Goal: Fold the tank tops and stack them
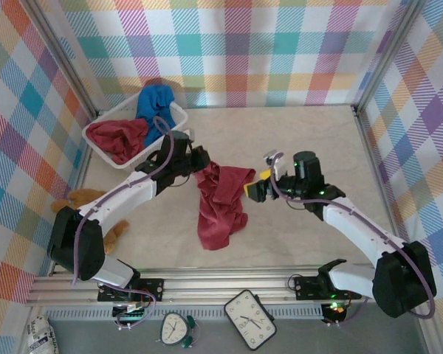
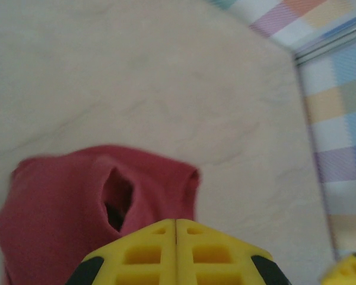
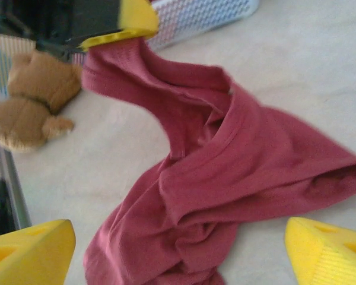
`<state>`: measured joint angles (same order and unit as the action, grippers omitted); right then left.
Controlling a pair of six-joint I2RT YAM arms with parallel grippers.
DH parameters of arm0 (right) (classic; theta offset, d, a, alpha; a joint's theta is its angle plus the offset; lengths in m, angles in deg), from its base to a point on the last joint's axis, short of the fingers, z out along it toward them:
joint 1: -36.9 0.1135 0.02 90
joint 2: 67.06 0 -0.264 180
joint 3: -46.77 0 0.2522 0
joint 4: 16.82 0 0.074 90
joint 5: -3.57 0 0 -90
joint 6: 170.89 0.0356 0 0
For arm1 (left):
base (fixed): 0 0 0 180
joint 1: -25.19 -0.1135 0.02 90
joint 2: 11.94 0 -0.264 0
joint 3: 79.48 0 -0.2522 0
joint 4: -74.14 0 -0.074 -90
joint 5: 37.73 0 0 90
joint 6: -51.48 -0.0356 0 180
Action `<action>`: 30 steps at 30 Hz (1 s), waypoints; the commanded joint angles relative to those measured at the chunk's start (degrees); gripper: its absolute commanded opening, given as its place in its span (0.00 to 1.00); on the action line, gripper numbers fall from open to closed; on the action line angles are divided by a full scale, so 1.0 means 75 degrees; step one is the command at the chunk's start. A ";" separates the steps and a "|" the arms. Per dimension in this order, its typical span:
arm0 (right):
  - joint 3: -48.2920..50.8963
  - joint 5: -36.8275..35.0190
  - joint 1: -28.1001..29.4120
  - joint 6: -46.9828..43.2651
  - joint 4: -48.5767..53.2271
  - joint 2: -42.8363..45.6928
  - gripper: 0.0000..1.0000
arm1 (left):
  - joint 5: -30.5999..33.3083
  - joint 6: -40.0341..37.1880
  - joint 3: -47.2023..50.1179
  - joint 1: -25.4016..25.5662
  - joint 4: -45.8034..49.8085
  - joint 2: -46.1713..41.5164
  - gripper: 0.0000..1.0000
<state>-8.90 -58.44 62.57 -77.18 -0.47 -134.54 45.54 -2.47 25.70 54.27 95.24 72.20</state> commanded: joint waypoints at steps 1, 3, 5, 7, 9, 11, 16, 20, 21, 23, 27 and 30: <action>0.0267 -0.0731 0.0666 -0.0280 0.0207 -0.0415 0.86 | 0.0645 -0.0193 0.0255 0.0025 -0.0345 -0.0419 0.00; 0.0349 -0.1330 0.1194 -0.0363 -0.0045 -0.0816 0.84 | 0.0992 -0.0489 0.0269 0.0025 -0.0064 -0.0278 0.00; 0.0305 -0.1877 0.1596 -0.0443 -0.0469 -0.1320 0.81 | 0.1071 -0.0618 0.0254 -0.0007 0.0030 -0.0179 0.00; 0.0075 -0.2395 0.1943 -0.0703 -0.0792 -0.1804 0.78 | 0.1080 -0.0718 0.0229 -0.0020 0.0093 -0.0074 0.00; -0.0274 -0.2719 0.2155 -0.1103 -0.1018 -0.2313 0.74 | 0.1127 -0.0833 0.0140 -0.0044 0.0281 0.0001 0.00; -0.0634 -0.2753 0.2228 -0.1495 -0.1054 -0.2774 0.70 | 0.1113 -0.0891 0.0110 -0.0086 0.0374 0.0026 0.00; -0.1222 -0.2966 0.2302 -0.1768 -0.0973 -0.3515 0.64 | 0.1127 -0.0929 0.0188 -0.0145 0.0474 -0.0059 0.00; -0.1459 -0.3073 0.2314 -0.1908 -0.0844 -0.3709 0.61 | 0.1121 -0.1036 0.0240 -0.0184 0.0579 -0.0095 0.00; -0.1525 -0.3067 0.2313 -0.1988 -0.0776 -0.3787 0.59 | 0.1110 -0.1051 0.0250 -0.0198 0.0601 -0.0077 0.00; -0.1682 -0.2991 0.2330 -0.2187 -0.0531 -0.4015 0.52 | 0.1053 -0.1058 0.0254 -0.0210 0.0604 -0.0041 0.00; -0.1654 -0.2524 0.2399 -0.2370 -0.0327 -0.4142 0.49 | 0.0991 -0.1113 0.0243 -0.0242 0.0650 -0.0001 0.00; -0.1771 -0.2471 0.2425 -0.2545 0.0012 -0.4285 0.41 | 0.0955 -0.1171 0.0215 -0.0258 0.0727 0.0062 0.00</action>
<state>-20.71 -79.14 80.28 -93.51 -3.44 -165.65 53.19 -9.84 27.71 53.07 98.91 72.11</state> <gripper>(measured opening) 0.433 0.052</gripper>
